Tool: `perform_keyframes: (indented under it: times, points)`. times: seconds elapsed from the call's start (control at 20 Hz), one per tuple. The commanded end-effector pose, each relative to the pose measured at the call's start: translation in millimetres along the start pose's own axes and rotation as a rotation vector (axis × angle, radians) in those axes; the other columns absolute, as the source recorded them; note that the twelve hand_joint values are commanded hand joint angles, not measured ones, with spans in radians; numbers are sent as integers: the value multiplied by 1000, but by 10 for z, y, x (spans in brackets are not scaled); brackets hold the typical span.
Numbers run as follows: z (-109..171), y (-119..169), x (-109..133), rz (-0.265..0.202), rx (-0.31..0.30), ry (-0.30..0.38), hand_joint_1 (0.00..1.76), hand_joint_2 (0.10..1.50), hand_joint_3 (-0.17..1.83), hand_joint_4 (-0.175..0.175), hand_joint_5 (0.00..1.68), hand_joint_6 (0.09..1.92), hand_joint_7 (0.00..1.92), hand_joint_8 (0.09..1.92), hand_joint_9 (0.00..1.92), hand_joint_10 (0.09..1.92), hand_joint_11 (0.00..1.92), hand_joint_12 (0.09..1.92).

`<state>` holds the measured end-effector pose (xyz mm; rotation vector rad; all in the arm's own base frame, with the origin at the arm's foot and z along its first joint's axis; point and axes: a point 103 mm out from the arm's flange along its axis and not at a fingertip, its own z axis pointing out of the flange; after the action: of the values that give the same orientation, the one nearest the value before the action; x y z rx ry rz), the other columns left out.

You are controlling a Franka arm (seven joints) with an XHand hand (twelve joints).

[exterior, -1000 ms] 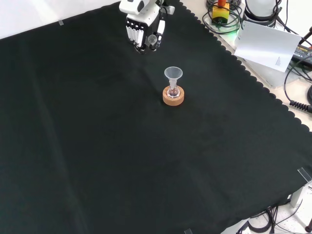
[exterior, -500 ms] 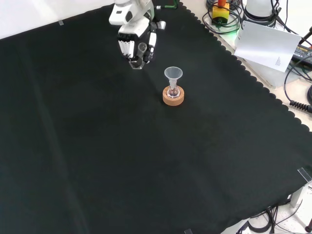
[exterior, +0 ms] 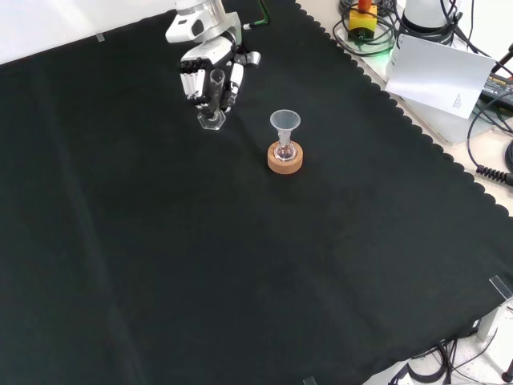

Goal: Put the graduated cylinder back on the table.

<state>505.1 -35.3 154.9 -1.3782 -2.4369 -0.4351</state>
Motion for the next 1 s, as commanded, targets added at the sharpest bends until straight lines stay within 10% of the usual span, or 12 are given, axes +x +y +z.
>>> perform_keyframes:
  times: [0.05, 1.0]
  points:
    - [91, 158, -128, -3, -75, 61, 1104, 1163, -31, -94, 936, 1102, 1201, 335, 1419, 87, 1329, 695]
    - [475, 436, -415, 14, -189, 228, 1104, 1164, -33, -95, 937, 1102, 1191, 331, 1410, 87, 1317, 699]
